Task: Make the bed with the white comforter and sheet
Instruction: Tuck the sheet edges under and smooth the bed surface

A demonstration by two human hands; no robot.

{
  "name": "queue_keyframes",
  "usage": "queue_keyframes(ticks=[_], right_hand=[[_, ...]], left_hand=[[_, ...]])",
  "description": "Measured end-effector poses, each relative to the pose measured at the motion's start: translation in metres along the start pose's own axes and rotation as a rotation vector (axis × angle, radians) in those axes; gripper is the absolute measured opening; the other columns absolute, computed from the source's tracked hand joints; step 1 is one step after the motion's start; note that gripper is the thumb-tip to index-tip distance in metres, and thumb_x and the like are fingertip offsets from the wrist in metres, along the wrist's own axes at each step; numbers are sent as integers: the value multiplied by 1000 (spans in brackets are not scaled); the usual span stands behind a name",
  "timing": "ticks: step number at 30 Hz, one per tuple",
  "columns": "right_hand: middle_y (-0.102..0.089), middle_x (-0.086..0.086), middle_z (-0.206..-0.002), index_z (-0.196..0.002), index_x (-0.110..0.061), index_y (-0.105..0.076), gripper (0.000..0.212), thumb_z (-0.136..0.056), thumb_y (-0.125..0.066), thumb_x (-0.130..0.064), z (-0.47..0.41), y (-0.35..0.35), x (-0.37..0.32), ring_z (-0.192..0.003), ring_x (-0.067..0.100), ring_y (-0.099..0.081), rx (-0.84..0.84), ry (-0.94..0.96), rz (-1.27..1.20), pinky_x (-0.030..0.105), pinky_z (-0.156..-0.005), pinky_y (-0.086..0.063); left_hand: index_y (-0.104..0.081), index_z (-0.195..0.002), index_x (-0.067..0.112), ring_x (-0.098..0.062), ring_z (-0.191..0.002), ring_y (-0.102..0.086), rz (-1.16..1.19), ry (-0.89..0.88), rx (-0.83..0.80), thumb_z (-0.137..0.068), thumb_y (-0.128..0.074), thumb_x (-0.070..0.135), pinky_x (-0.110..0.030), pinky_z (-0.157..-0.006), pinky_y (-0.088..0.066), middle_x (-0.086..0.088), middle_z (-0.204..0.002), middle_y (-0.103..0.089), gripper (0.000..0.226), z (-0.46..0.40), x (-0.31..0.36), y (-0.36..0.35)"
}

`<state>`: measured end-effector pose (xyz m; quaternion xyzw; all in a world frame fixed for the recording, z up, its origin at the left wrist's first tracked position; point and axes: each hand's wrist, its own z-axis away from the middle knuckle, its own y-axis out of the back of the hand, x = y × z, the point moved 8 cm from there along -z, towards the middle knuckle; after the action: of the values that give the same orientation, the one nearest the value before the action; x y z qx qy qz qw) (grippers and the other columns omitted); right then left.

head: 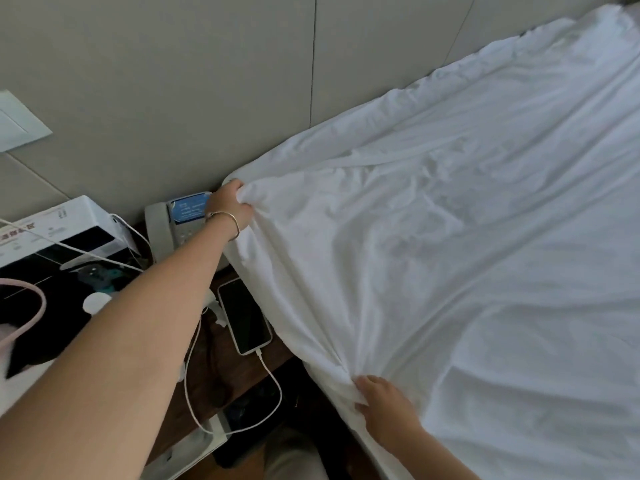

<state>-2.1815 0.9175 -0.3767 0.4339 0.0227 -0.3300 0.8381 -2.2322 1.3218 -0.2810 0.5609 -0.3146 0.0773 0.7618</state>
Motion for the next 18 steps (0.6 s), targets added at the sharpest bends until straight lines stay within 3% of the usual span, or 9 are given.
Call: queue_keyframes(ticks=[2, 4, 6, 8, 12, 15, 18], right_hand=[[-60, -14, -119, -122, -36, -58, 39, -88, -57, -56, -14, 29, -2, -113, 11, -54, -57, 17, 20, 27, -89, -40], [-63, -19, -109, -116, -40, -62, 46, -80, -60, -68, -49, 78, -8, -102, 3, -57, 23, 26, -110, 25, -85, -42], [-65, -17, -101, -113, -37, -63, 33, -86, -62, -56, -98, 136, -14, -92, 2, -61, 207, 19, -325, 25, -81, -46], [-66, -6, -105, -119, -29, -63, 24, -95, -59, -31, -153, 188, -25, -94, 11, -64, 372, 39, -403, 24, -83, -47], [-50, 3, -137, -141, -29, -42, 62, -88, -42, 3, -252, 245, -41, -122, 23, -52, 362, 53, -202, 32, -94, -45], [-33, -2, -150, -147, -31, -29, 78, -80, -43, 4, -296, 252, -39, -141, 20, -26, 261, 59, 61, 36, -107, -36], [-28, -7, -149, -142, -30, -32, 70, -79, -54, -10, -323, 272, -45, -139, 18, -23, 331, 154, 232, 34, -106, -31]], left_hand=[[-55, -96, 14, -37, -96, -56, -71, 11, -51, -84, -50, 2, -38, -76, -44, -16, -110, -62, 18, -7, 1, -7], [-57, -109, 16, -36, -105, -57, -158, 60, -130, -84, -53, 7, -40, -85, -48, -14, -120, -60, 27, -13, -9, -18], [-55, -116, 19, -34, -109, -57, -269, 112, -248, -83, -58, 17, -39, -92, -47, -12, -122, -59, 33, -15, -22, -35], [-44, -128, 19, -31, -113, -56, -388, 171, -368, -84, -60, 29, -37, -98, -42, -10, -124, -58, 49, -18, -33, -53], [-40, -134, 24, -26, -121, -51, -433, 124, -400, -79, -57, 45, -35, -103, -31, -4, -129, -57, 61, -40, -23, -79], [-39, -137, 25, -23, -122, -50, -160, 33, -271, -79, -60, 42, -32, -103, -35, 1, -134, -52, 64, -61, 1, -84], [-47, -129, 24, -22, -119, -48, -44, -38, -184, -80, -64, 31, -33, -97, -40, 1, -128, -51, 53, -74, 19, -92]])
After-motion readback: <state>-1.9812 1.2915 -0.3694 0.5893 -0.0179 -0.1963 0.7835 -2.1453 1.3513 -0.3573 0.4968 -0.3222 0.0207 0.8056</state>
